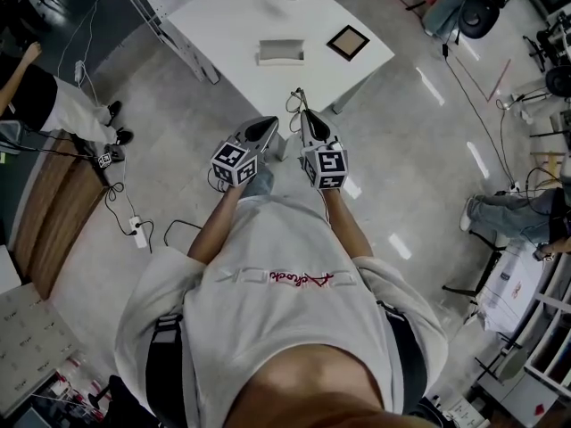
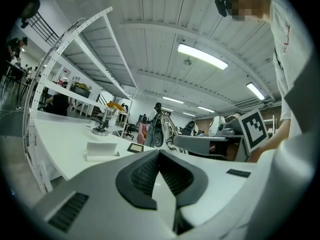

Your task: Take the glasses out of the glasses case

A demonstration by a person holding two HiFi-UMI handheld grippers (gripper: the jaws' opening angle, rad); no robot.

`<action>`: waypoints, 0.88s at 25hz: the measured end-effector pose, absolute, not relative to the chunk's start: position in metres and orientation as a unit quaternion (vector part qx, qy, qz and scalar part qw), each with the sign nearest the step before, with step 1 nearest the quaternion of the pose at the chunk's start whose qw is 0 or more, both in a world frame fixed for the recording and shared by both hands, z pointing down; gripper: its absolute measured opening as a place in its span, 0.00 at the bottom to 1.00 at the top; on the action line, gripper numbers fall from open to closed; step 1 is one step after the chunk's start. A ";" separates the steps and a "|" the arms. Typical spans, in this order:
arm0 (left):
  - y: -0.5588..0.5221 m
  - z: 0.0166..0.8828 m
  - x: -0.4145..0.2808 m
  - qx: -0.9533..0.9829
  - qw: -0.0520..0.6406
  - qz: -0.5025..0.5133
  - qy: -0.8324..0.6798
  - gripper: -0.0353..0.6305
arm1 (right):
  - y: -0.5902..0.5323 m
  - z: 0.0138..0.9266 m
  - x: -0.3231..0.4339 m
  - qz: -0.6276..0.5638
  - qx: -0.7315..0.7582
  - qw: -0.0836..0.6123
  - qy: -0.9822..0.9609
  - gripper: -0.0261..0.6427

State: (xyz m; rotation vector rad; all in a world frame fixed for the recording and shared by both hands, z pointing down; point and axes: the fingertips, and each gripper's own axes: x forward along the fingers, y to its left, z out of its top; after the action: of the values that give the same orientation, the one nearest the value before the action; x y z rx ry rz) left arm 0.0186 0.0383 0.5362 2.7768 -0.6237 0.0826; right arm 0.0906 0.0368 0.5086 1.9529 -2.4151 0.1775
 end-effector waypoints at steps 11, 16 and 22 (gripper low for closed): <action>0.047 0.532 0.014 0.965 0.140 0.015 -0.221 0.06 | 0.050 0.508 0.081 0.050 0.628 0.009 -0.777 0.09; 0.050 0.530 0.015 0.966 0.136 0.011 -0.219 0.06 | 0.055 0.508 0.083 0.050 0.632 0.011 -0.773 0.09; 0.052 0.523 0.015 0.967 0.131 0.007 -0.219 0.06 | 0.055 0.501 0.084 0.042 0.636 0.012 -0.771 0.09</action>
State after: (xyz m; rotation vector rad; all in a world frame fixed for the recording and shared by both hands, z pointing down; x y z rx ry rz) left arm 0.0151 0.0521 0.5234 2.8074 -0.6350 0.0195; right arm 0.0842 0.0549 0.5014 1.9810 -2.4026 0.1320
